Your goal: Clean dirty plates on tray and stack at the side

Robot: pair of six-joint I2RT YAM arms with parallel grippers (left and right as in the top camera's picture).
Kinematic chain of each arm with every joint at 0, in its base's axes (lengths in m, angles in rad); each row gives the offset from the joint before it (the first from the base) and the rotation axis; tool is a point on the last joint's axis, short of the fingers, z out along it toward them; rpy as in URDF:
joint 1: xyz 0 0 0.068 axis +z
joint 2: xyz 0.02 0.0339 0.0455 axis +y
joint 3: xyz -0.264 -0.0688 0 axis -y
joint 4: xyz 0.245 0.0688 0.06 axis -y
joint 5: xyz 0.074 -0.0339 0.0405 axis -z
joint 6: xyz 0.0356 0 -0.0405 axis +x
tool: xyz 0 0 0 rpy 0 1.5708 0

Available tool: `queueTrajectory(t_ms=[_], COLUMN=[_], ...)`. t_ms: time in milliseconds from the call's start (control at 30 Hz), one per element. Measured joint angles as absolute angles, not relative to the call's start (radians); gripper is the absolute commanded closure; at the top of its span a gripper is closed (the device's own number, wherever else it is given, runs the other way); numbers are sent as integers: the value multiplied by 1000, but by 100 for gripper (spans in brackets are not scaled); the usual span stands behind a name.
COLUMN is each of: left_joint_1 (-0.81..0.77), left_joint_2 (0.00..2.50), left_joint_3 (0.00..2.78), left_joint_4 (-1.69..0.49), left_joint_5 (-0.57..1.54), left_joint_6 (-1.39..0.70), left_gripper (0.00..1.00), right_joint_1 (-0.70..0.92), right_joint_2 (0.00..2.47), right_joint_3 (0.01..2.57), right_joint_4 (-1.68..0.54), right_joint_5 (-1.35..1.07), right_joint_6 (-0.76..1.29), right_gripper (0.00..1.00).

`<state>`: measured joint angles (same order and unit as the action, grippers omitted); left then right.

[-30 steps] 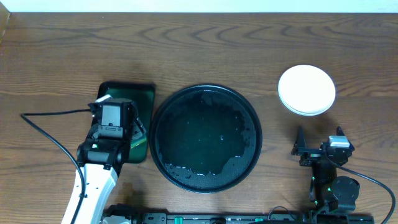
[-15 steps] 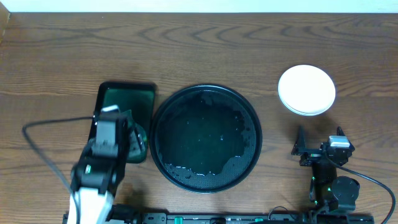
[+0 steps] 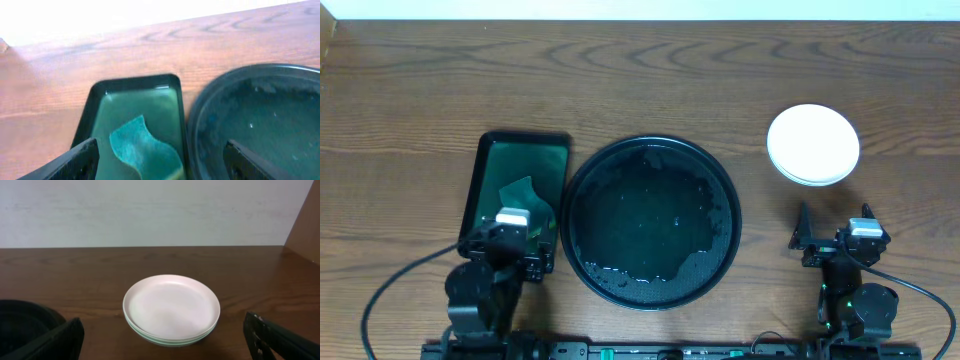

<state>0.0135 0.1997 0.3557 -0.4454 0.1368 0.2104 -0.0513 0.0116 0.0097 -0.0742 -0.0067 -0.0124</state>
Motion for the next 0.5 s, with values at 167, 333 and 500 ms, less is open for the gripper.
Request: queueTrajectory(t_ms=[167, 333, 500], left_joint_1=[46, 69, 73], left_joint_2=[73, 19, 12], left_joint_3=[190, 56, 30], left_joint_4=[-286, -102, -36], left_joint_5=[154, 155, 142], left_joint_6=[194, 129, 55], left_gripper=[20, 20, 20], right_joint_1=[-51, -51, -51], right_joint_2=[12, 11, 11], right_joint_3=[10, 9, 9], right_joint_4=[-74, -75, -73], right_joint_5=[-7, -7, -7], right_joint_6=[-12, -12, -12], right_gripper=[1, 1, 1])
